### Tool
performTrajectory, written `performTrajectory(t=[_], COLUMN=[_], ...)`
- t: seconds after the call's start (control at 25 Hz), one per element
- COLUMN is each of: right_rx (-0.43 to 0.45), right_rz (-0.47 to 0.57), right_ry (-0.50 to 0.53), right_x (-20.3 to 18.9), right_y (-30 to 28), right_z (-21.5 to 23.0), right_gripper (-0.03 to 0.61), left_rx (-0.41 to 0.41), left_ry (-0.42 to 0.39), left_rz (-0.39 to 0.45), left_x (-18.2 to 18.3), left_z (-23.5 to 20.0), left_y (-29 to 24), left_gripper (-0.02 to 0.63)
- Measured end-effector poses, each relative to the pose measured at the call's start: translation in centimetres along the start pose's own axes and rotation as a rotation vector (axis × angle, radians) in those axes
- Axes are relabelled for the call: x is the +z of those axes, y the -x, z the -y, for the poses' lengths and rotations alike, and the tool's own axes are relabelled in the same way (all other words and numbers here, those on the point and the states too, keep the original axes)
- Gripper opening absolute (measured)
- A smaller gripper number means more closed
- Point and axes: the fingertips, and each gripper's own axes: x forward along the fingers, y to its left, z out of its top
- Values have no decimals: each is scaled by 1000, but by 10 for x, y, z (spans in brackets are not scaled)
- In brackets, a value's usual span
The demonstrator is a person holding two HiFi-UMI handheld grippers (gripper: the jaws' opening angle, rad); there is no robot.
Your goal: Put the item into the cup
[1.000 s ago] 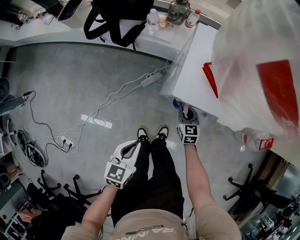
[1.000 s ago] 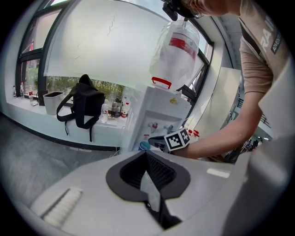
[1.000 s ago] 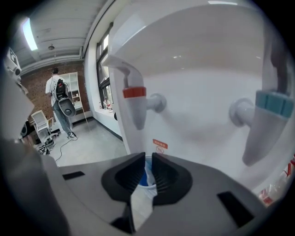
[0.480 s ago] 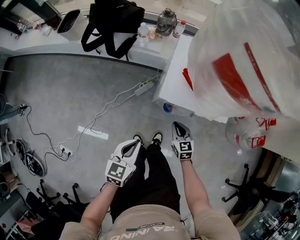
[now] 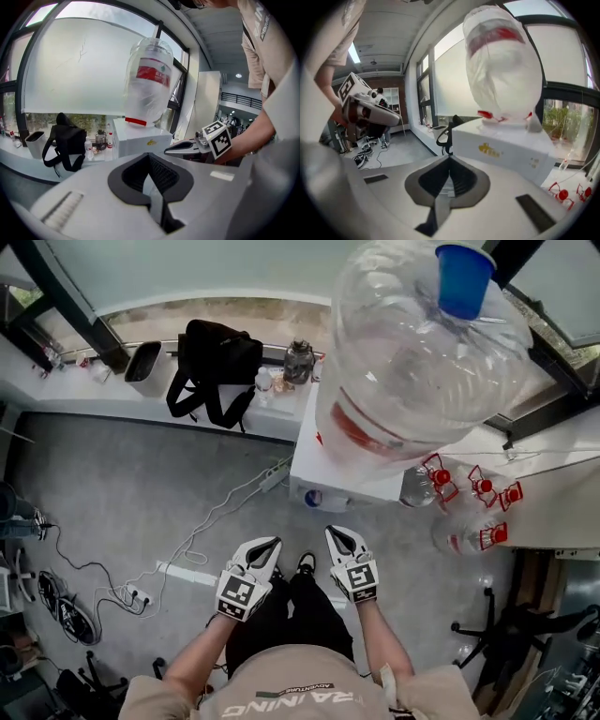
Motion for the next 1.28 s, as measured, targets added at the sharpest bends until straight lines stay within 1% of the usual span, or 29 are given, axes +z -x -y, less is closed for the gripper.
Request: performTrajectory(t=[0.12,0.24,0.36,0.48,0.6,0.68,0.72,0.88,1.04,1.16,1.28], right_rx=[16,5,-9,-13,-16,-17,-16,-3,9,8,4], right_rz=[43,66,86,109,153,189,208,263,313,351,381], right_ry=[30,43,43,46,38,33,35,64,72,74,92], right_x=[39,68,85,102,125,142,151,178,205,225,243], right_y=[23,47,62,76,88,95,98,106,118,126,130], right_z=[0,3,7,4,0,-2,-4,-13,-23,-25,-21], right_gripper=[11,11,11,11,11,11,11,11,11,11,11], left_rx=[-5,-11,-9,2,4,7,14,40,41,33,41], left_ry=[-58,-94,-86,-86,-57,-35,-37,-72,-137,-149,-162], left_rz=[25,42,66,85,116,147,166,238,250,256,288], left_x=[29,53,79,93,105,119,128,160,173,180,194], left_z=[4,11,15,18,15,12,11,10,13,12,9], left_y=[8,19,28,36,43,48,51,60,63,64,66], left_gripper=[8,8,8,8,8,8,8,8,8,8,8])
